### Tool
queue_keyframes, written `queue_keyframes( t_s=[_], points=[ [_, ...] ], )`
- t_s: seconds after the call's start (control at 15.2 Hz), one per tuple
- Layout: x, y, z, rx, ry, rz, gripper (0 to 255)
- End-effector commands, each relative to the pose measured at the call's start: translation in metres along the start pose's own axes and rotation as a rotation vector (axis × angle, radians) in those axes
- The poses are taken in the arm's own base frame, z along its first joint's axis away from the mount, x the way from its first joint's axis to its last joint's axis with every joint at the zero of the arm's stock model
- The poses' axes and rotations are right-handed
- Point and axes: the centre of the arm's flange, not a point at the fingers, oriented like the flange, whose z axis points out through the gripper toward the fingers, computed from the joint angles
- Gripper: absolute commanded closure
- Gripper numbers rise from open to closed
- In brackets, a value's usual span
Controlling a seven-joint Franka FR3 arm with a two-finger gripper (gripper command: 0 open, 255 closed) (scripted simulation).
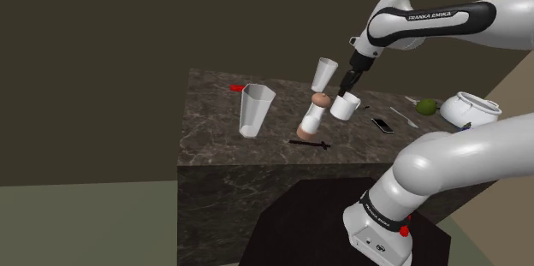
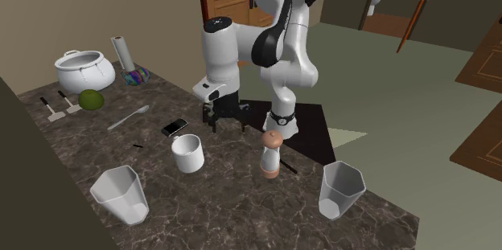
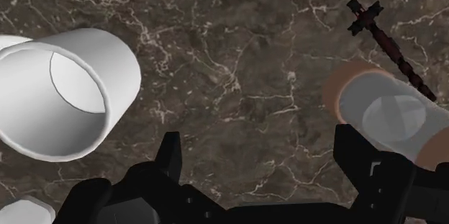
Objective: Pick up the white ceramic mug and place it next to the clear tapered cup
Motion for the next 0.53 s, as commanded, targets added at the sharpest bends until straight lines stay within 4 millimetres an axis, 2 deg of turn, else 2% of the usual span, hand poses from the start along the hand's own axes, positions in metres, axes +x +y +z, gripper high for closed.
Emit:
queue_keyframes(
  t_s=[0.0,0.46],
  points=[
    [0.000,0.026,0.013,-0.007,0.004,0.006,0],
    [-0.003,0.102,0.061,-0.025,0.018,0.028,0]
  ],
)
